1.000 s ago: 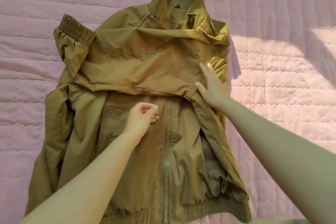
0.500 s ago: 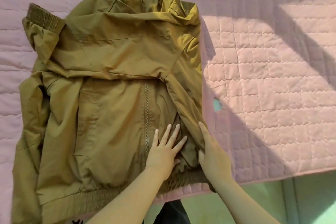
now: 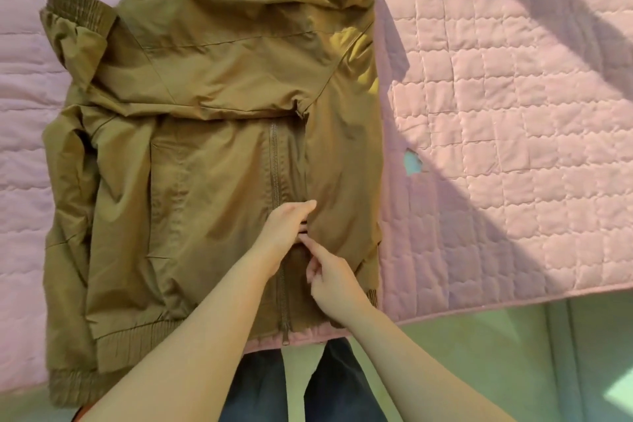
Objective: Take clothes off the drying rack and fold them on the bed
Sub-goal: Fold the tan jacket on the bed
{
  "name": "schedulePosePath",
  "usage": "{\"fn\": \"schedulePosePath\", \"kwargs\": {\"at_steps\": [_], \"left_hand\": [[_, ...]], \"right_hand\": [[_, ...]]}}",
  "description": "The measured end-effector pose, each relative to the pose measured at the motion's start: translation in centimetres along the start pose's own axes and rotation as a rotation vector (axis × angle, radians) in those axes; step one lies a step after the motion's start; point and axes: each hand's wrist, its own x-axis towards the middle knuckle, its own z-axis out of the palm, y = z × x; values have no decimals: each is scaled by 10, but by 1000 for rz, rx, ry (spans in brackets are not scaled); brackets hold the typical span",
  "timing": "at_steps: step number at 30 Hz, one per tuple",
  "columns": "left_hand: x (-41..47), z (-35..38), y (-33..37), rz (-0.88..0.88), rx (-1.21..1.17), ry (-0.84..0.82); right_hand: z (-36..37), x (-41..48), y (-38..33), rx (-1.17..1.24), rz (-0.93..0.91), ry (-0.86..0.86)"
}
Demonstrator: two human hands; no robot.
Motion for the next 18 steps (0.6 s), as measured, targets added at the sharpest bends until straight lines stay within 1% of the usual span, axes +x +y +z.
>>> {"fn": "schedulePosePath", "kwargs": {"at_steps": [2,4,5,6,7,8,9,10,11,12,13,14,15,16,18], "left_hand": [[12,11,3,78,204,60],[20,21,7,181,377,151],[22,25,8,238,416,206],[22,28,8,279,419,273],[20,29,7,305,382,346],[19,30,5,310,327,397],[19,29,1,313,284,406],[19,28,-3,300,244,374],[19,26,-7,278,203,299],[18,24,-10,244,188,204],[18,21,-14,205,210,118],[17,19,-17,178,252,41],[17,15,-21,161,301,-19],[16,13,-26,150,342,-54],[18,7,-33,124,374,-54]], "right_hand": [[4,-6,-1,-104,-78,155],[3,-13,8,-214,-161,423],[0,-15,16,-261,-166,557],[-3,-18,22,-277,-132,658],[-7,-20,29,-232,-80,707],[-11,-22,34,-102,7,693],[-13,-21,38,91,116,631],[-14,-20,42,247,227,547],[-14,-19,45,317,288,471],[-15,-19,49,309,308,414],[-17,-19,53,306,306,394],[-20,-19,54,329,309,407],[-25,-19,52,402,321,426],[-28,-18,49,481,332,438],[-32,-16,51,596,341,447]]}}
